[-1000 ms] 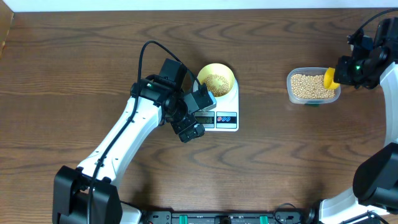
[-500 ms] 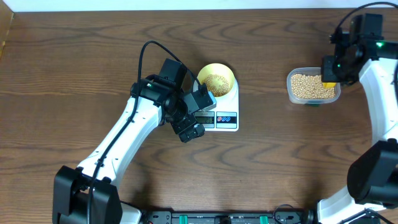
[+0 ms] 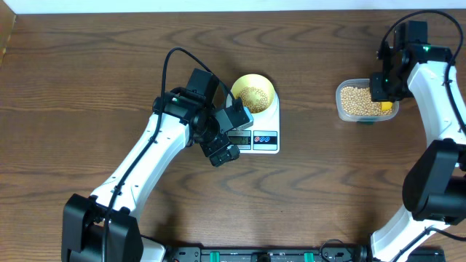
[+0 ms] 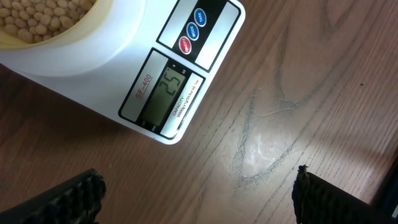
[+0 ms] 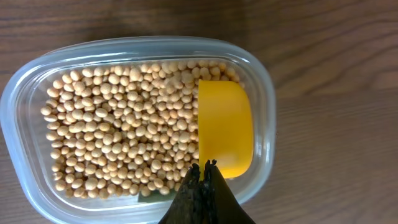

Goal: Scoop item into bowl and weigh 50g on scale
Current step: 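Push the yellow scoop into the soybeans in the tub with the right gripper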

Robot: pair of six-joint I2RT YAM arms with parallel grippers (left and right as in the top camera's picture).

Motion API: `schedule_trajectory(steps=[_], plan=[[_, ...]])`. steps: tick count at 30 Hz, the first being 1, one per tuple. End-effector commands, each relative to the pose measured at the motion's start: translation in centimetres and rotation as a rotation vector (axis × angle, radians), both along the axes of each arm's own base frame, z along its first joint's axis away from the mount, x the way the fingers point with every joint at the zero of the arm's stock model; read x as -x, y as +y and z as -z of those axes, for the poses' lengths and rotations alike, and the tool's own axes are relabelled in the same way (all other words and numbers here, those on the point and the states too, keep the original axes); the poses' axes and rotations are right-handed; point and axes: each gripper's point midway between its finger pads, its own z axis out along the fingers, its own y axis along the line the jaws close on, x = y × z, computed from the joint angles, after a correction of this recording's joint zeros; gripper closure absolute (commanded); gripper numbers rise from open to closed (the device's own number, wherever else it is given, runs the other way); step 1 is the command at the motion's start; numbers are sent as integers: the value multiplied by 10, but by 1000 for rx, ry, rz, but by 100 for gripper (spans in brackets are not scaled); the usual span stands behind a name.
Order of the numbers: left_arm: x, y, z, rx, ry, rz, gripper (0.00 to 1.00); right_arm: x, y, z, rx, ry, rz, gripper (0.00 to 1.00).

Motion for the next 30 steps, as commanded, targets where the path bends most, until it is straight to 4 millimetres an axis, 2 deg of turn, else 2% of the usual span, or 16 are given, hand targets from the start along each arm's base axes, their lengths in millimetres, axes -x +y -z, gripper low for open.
schedule_trajectory(steps=[1,5,14,21,30], plan=[[1,0,2,4,10,5,2,-4,8,9,-68,13,-12,99],[1,0,2,4,11,4,2,-5,20,9,-193,-3,-20,99],[1,0,2,4,10,5,2,-6,21,4,-378,-43,9,99],[1,0,2,4,11,4,2,-6,16,4,-414,-56,27,99],[1,0,2,4,10,5,2,-4,24,17,-467,-59,19,99]])
